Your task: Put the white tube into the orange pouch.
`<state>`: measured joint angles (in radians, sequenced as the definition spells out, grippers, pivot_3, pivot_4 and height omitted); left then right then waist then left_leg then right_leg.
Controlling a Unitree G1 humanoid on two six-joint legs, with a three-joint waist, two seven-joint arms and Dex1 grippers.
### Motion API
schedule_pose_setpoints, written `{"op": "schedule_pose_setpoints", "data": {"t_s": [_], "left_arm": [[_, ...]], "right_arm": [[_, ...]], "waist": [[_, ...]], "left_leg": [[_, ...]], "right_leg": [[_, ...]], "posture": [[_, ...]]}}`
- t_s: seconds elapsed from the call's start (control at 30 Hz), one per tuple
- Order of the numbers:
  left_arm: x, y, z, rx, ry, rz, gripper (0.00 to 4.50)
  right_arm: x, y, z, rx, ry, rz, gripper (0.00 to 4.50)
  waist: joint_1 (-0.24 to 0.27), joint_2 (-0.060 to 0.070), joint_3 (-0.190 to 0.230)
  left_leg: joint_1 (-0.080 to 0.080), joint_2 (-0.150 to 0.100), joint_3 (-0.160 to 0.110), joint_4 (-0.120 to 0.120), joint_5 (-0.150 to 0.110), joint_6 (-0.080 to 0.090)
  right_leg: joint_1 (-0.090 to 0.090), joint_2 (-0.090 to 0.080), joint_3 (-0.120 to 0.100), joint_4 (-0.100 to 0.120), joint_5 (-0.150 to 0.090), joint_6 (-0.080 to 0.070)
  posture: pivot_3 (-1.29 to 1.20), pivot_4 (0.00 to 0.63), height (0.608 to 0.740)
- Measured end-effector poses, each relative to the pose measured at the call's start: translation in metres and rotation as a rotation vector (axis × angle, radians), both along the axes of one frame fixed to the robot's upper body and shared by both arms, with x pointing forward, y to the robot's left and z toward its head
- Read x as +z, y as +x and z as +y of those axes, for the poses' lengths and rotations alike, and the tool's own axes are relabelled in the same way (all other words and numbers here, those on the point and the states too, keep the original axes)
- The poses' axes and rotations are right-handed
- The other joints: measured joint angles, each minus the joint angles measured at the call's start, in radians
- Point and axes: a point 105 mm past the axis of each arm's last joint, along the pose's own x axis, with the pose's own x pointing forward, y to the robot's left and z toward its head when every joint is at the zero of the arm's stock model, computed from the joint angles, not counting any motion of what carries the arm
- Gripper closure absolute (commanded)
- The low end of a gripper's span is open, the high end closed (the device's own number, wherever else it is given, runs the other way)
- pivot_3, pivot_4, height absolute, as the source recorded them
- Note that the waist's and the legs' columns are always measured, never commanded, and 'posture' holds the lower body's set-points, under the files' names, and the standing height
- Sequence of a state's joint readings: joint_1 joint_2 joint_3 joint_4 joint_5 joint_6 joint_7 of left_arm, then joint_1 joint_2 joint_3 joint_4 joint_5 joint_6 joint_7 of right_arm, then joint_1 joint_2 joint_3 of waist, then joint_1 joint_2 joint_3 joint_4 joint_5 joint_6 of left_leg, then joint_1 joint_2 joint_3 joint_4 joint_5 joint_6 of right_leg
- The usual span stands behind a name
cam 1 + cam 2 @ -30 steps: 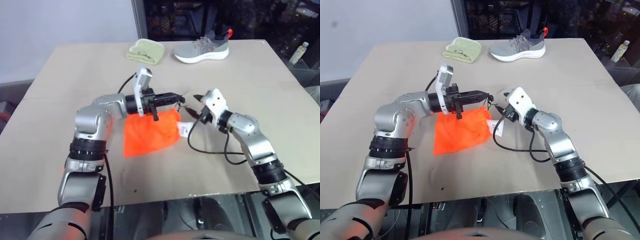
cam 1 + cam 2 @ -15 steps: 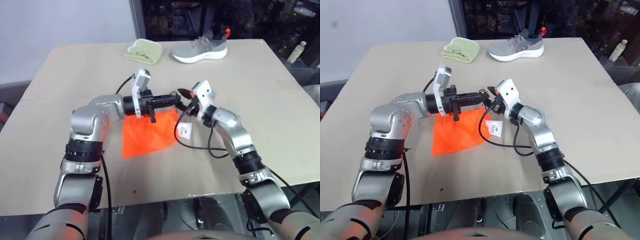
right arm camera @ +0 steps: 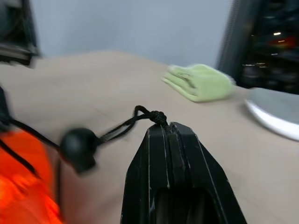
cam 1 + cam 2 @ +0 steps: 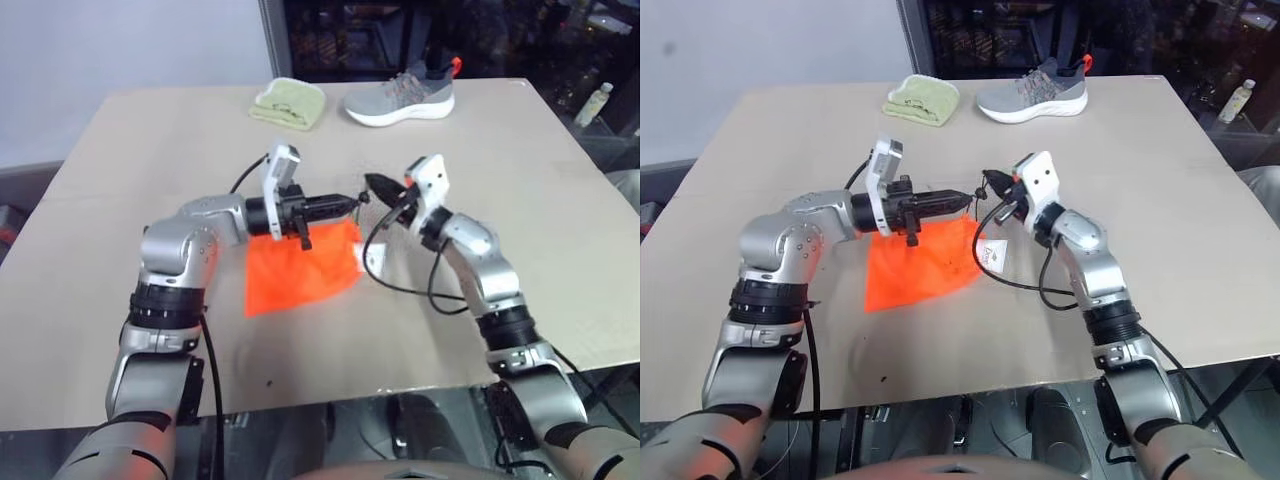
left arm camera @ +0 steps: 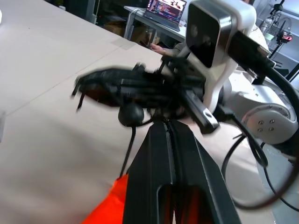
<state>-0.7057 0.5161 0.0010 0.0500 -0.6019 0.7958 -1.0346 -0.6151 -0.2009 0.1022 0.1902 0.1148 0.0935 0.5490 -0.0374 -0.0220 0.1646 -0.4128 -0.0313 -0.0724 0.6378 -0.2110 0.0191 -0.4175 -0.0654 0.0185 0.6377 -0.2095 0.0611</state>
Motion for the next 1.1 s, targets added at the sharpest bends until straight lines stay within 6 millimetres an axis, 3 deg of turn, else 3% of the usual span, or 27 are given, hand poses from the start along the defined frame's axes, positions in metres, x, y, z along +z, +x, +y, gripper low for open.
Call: {"op": "schedule_pose_setpoints", "data": {"t_s": [0.1,0.23,0.3,0.47,0.57,0.67,0.77,0.93,1.1], "left_arm": [[-0.005,0.000,-0.001,0.014,-0.010,0.009,4.50],[-0.011,-0.002,-0.003,0.013,-0.024,0.032,3.65],[-0.010,-0.004,-0.007,0.026,-0.016,0.007,2.66],[-0.007,-0.001,-0.006,0.060,-0.017,-0.029,2.66],[0.002,0.010,-0.008,0.105,-0.009,-0.070,2.66],[0.026,0.027,-0.024,0.125,-0.018,-0.140,2.66],[0.040,0.032,-0.049,0.081,-0.028,-0.180,2.66],[0.024,0.041,-0.075,0.046,0.057,-0.129,2.66],[0.022,0.047,-0.081,0.047,0.110,-0.128,2.66]], "right_arm": [[0.007,0.006,-0.028,-0.143,-0.176,-0.117,4.44],[0.013,0.009,-0.040,-0.227,-0.279,-0.198,4.50],[0.026,0.004,-0.043,-0.255,-0.371,-0.304,4.50],[0.040,-0.004,-0.039,-0.251,-0.413,-0.396,4.50],[0.044,-0.007,-0.042,-0.255,-0.457,-0.430,4.50],[0.052,-0.014,-0.039,-0.228,-0.519,-0.487,4.50],[0.060,-0.026,-0.027,-0.174,-0.555,-0.554,4.50],[0.065,-0.034,-0.024,-0.149,-0.582,-0.585,4.50],[0.067,-0.035,-0.023,-0.153,-0.584,-0.585,4.50]], "waist": [[0.001,0.000,0.000],[-0.003,0.000,0.000],[-0.001,0.000,0.000],[0.002,0.000,0.000],[0.012,0.000,0.000],[0.026,0.000,0.000],[0.025,0.000,0.000],[0.021,0.000,0.000],[0.021,0.000,0.000]], "left_leg": [[0.000,0.000,0.000,0.000,0.000,0.000],[0.000,0.000,0.001,0.000,0.000,0.000],[0.000,0.000,0.001,0.000,0.000,0.000],[0.000,0.000,0.001,0.000,0.000,0.000],[0.000,-0.001,0.000,0.001,0.000,0.000],[-0.001,-0.002,0.001,0.002,0.000,0.000],[-0.001,-0.003,0.004,0.002,0.000,0.000],[-0.001,-0.002,0.007,0.002,0.001,-0.001],[-0.001,-0.001,0.007,0.002,0.000,0.001]], "right_leg": [[0.000,0.000,0.000,0.000,0.000,0.000],[0.000,0.000,0.001,0.000,0.000,0.000],[0.000,0.000,0.001,0.000,0.000,0.000],[0.000,-0.001,0.001,0.000,0.000,0.000],[0.001,-0.001,-0.001,0.000,0.000,0.000],[0.002,-0.001,-0.003,-0.002,0.000,0.000],[0.003,-0.001,-0.003,-0.003,0.000,0.000],[0.002,0.000,-0.001,-0.003,0.000,0.000],[0.002,0.001,-0.001,-0.003,0.000,0.000]], "posture": [[0.00,0.150,0.740],[0.00,0.150,0.740],[0.00,0.150,0.740],[0.00,0.150,0.740],[0.00,0.150,0.740],[0.00,0.150,0.740],[0.00,0.150,0.740],[0.00,0.150,0.740],[0.00,0.150,0.740]]}}
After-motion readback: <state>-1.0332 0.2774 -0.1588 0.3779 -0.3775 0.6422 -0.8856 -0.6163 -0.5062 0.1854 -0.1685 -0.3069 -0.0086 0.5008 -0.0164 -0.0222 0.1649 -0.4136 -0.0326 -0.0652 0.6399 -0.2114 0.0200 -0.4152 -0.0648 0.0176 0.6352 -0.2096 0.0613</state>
